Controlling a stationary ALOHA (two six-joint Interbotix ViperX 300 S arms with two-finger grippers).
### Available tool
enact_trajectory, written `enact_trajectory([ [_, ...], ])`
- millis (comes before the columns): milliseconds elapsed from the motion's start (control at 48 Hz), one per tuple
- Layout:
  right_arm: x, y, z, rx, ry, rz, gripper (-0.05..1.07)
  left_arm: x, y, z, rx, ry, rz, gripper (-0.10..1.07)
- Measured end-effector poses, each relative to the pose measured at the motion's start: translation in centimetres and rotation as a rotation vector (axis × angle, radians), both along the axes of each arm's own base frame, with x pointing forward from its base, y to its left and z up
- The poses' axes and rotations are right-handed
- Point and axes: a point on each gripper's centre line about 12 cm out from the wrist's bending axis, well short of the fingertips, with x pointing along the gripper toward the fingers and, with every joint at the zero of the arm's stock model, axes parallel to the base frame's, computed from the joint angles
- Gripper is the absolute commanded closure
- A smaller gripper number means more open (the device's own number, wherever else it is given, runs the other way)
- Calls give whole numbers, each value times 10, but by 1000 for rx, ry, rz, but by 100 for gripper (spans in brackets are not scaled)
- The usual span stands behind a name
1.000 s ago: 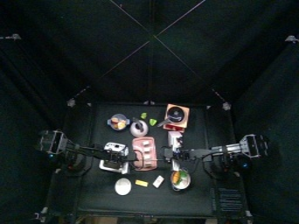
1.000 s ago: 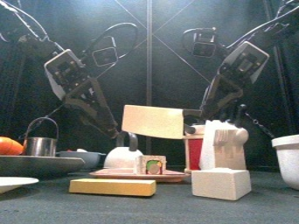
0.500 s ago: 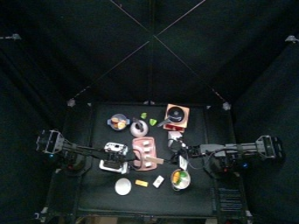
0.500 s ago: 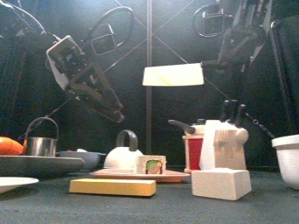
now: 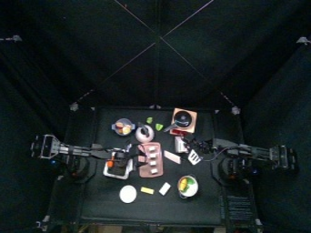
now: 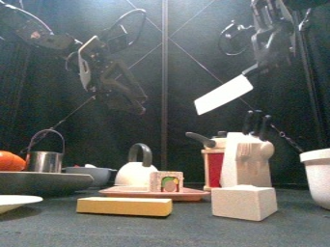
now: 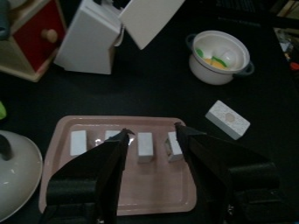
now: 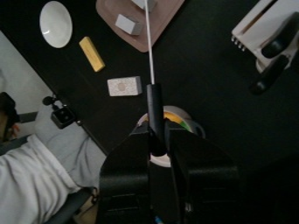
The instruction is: Place cleaver in holder
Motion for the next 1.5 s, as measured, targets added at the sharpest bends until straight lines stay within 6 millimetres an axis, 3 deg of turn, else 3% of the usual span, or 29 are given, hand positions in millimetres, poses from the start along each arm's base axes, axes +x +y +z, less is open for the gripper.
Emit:
enact_trajectory([
  [229,-7,-8,9,32,191,-91,71,16,13,1,8,-107,28,14],
  [521,-17,-34,13,148,197,-263,71,17,14,-1,7,-107,32,14],
  [646,-16,-43,6,190,235,-338,71,16,14,-2,5,-101,31,14],
  [1500,-5,-47,-14,228,312,-340,71,15,13,-6,2,-74,31,14],
])
